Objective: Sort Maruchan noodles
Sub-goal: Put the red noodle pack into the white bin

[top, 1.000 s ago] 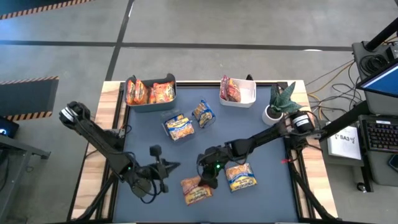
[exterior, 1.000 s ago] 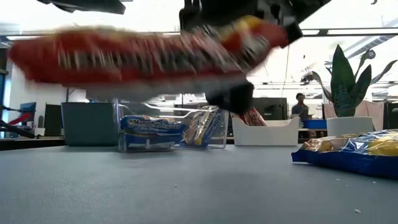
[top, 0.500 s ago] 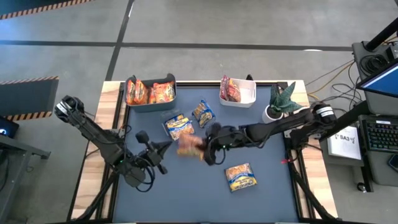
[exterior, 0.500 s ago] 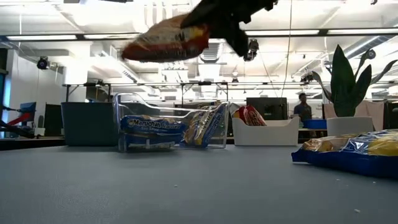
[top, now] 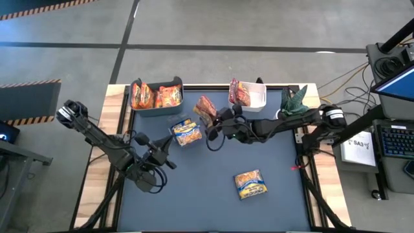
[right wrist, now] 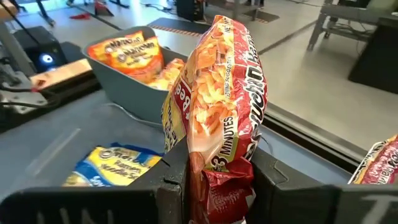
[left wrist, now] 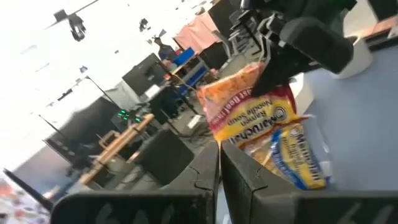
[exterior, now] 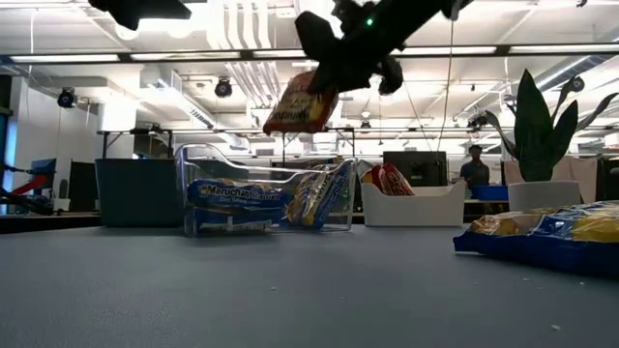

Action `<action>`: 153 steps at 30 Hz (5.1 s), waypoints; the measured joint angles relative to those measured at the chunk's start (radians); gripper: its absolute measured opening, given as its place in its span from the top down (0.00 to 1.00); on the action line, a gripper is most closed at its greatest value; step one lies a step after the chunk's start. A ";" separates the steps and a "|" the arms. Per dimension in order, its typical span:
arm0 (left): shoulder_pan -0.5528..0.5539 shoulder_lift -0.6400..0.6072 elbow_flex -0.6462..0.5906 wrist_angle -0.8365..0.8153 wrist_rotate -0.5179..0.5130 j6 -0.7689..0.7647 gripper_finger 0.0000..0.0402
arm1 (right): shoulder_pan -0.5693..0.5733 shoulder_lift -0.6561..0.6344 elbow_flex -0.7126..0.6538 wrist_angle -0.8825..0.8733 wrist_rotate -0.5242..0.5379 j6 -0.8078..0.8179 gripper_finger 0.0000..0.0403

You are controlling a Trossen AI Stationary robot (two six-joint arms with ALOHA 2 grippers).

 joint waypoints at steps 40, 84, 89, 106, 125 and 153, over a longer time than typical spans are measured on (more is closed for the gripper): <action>0.049 -0.029 0.009 -0.072 0.008 0.079 1.00 | 0.020 0.263 0.304 -0.218 0.090 -0.031 0.79; 0.049 -0.027 -0.007 -0.071 0.008 0.060 1.00 | 0.014 0.444 0.473 -0.591 0.123 0.147 0.78; 0.049 -0.027 -0.007 -0.071 0.008 0.060 1.00 | 0.014 0.444 0.473 -0.591 0.121 0.147 0.73; 0.049 -0.027 -0.007 -0.071 0.009 0.060 1.00 | 0.014 0.428 0.473 -0.599 0.094 0.171 0.63; 0.060 -0.027 -0.007 -0.062 0.383 0.069 1.00 | 0.107 0.258 0.445 -0.633 -0.046 -0.057 0.85; 0.088 0.060 -0.007 -0.027 0.847 -0.317 1.00 | 0.273 -0.023 0.098 -0.550 -0.193 -0.068 0.93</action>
